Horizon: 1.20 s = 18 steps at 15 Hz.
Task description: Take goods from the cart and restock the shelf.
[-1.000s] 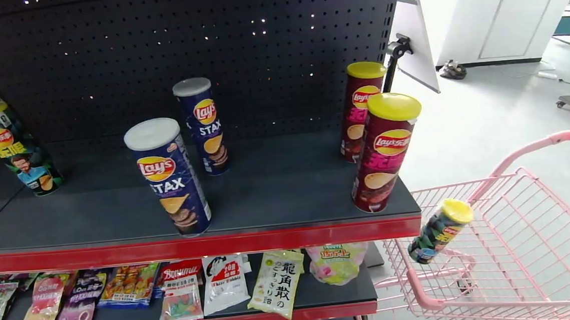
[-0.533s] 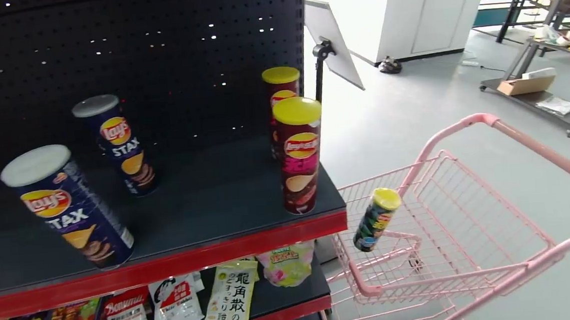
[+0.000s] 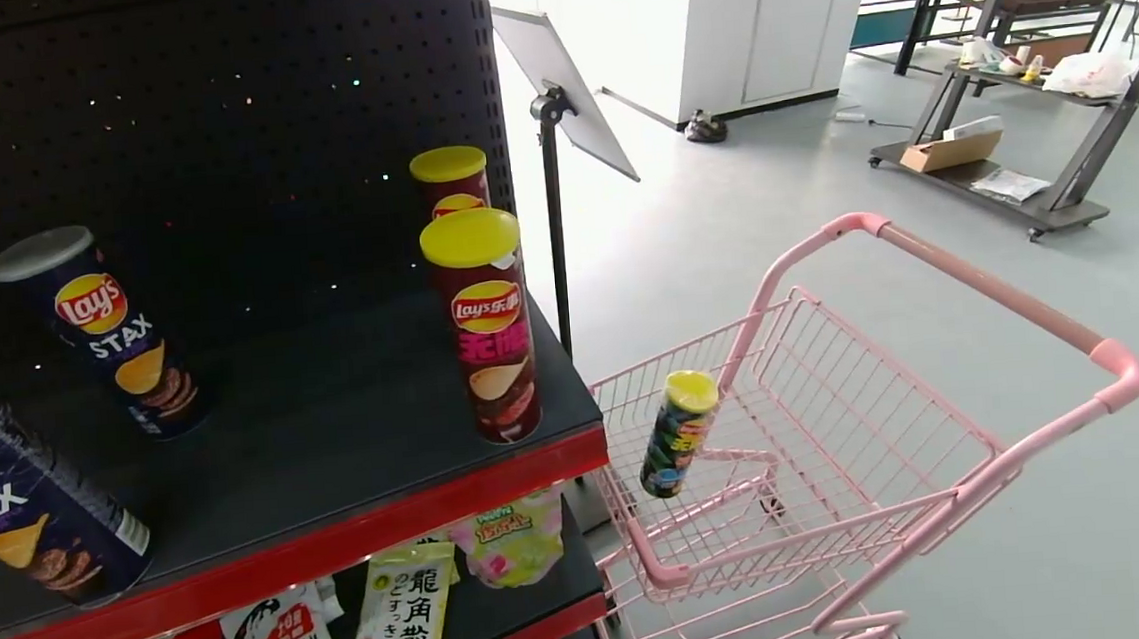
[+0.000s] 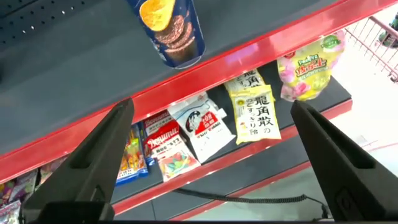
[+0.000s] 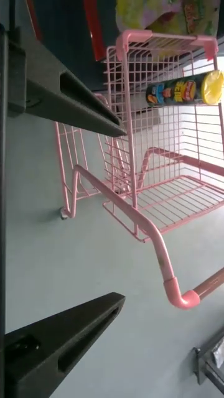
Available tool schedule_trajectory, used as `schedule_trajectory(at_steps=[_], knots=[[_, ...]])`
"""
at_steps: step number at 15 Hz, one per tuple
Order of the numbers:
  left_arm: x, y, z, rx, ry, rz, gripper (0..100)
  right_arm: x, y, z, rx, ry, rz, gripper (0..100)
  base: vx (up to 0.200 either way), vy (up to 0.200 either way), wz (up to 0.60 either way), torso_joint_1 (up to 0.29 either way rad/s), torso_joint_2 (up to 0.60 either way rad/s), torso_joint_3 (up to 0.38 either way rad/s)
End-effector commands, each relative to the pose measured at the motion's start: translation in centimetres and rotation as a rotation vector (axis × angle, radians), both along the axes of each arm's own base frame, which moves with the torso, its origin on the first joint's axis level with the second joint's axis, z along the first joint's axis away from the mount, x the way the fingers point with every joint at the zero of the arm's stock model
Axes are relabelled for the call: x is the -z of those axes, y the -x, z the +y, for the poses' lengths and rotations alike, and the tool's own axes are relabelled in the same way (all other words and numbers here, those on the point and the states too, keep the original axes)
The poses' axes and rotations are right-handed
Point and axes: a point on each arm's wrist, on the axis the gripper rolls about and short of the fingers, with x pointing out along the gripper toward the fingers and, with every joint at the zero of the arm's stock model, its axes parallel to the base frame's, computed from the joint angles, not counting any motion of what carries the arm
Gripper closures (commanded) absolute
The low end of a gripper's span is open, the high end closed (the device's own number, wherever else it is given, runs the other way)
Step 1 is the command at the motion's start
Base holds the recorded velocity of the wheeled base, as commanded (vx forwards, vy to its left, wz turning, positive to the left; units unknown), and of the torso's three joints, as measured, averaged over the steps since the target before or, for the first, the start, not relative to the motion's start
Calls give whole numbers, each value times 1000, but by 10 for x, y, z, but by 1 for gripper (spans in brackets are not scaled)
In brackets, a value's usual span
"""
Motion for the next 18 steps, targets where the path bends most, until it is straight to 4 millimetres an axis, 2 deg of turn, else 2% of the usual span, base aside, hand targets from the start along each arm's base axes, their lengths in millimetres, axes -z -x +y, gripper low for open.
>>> schedule_trajectory(at_steps=[1, 12, 18], knots=[[1, 1, 0, 1, -2, -7, 0, 1, 0, 0, 0, 0, 1, 0, 0, 0, 0, 0, 0, 0], [7, 7, 1, 51, -3, -50, 0, 13, 2, 0, -3, 3, 17, 0, 0, 0, 0, -135, 353, 213], [6, 7, 1, 51, -3, -50, 0, 16, 1, 0, -6, 5, 33, 0, 0, 0, 0, -162, 472, 312]])
